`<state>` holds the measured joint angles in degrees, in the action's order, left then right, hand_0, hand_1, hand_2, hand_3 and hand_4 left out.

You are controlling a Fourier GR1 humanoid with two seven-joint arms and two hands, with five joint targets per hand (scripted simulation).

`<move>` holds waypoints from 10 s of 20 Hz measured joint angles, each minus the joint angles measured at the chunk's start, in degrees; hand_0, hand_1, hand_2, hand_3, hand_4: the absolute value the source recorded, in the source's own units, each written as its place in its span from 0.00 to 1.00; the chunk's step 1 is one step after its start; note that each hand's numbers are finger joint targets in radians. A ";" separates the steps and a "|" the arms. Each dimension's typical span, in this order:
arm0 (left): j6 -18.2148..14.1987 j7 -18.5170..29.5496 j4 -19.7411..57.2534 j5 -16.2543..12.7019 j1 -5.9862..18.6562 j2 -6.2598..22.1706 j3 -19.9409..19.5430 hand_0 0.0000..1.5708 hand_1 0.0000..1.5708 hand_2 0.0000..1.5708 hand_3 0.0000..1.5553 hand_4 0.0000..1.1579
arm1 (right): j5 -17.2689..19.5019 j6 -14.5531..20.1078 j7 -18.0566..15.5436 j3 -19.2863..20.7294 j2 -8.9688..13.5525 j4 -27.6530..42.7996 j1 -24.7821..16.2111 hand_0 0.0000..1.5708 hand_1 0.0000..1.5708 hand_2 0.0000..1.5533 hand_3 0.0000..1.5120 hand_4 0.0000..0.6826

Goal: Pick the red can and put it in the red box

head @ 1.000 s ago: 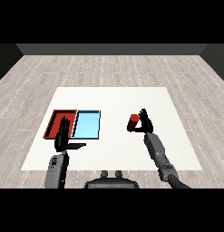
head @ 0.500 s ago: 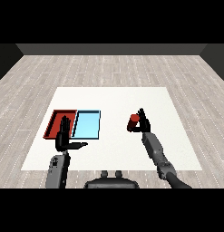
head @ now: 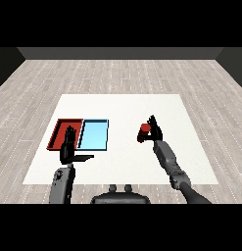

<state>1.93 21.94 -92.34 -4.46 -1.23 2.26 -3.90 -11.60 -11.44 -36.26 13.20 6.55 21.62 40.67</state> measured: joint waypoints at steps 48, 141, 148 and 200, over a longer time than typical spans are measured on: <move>-1.37 -2.69 -0.34 4.40 0.80 -1.34 5.56 0.00 0.00 0.00 0.00 0.00 | 4.54 11.79 2.54 -4.46 -2.33 11.29 1.04 0.92 0.92 0.93 0.94 0.95; -34.40 -10.68 17.12 -4.02 26.82 -0.90 34.25 1.00 1.00 1.00 0.95 1.00 | -4.79 33.88 17.17 -41.98 -5.56 59.96 -14.53 0.00 0.00 0.00 0.00 0.00; -34.60 -12.41 16.90 -2.68 25.77 -2.28 35.14 1.00 1.00 1.00 0.95 0.99 | -1.32 33.27 18.75 -38.38 -5.11 62.66 -14.65 0.00 0.00 0.00 0.00 0.00; -26.80 -14.39 72.43 9.32 39.16 24.00 3.75 0.34 0.34 0.39 0.00 0.57 | -2.83 18.06 6.40 -15.10 5.63 63.53 -38.13 0.00 0.00 0.00 0.00 0.00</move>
<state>-24.88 7.55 -19.91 4.86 37.93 26.26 -0.14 -14.43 6.62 -29.86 -1.90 12.18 85.15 2.53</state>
